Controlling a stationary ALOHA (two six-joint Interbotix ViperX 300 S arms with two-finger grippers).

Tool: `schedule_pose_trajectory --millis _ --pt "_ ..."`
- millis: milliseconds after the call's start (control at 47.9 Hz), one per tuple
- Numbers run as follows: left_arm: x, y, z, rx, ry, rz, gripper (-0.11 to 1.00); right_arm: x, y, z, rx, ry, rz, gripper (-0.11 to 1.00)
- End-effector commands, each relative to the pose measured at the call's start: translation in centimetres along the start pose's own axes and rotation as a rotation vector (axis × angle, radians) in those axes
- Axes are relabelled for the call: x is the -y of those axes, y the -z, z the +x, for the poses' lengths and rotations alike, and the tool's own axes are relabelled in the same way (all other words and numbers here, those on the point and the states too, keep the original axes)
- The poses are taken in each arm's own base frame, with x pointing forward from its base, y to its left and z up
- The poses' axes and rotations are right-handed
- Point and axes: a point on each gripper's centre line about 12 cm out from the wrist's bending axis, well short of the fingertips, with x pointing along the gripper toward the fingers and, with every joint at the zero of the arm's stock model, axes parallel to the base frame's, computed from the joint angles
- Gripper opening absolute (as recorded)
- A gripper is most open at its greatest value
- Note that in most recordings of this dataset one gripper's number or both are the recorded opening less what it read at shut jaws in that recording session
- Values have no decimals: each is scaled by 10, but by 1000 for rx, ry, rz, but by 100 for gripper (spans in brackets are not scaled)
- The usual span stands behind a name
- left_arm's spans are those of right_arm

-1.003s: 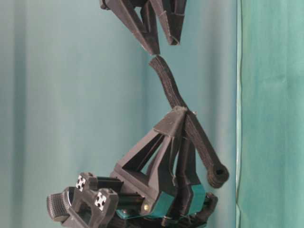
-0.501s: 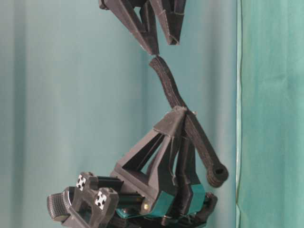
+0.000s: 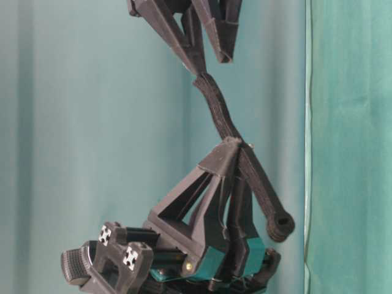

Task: Peel off the Velcro with your right arm.
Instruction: 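Align the right gripper jaws around the strip's free end, then close the right gripper on the strip's free end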

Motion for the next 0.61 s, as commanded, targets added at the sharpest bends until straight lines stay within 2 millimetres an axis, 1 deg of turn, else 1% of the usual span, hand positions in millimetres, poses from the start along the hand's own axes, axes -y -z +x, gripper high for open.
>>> schedule_pose_trajectory --millis 0,585 --pt "8 -9 -2 30 27 1 10 4 -9 5 30 12 0 13" --pt "7 -11 -2 35 24 3 10 -1 -3 5 14 -4 6 13"
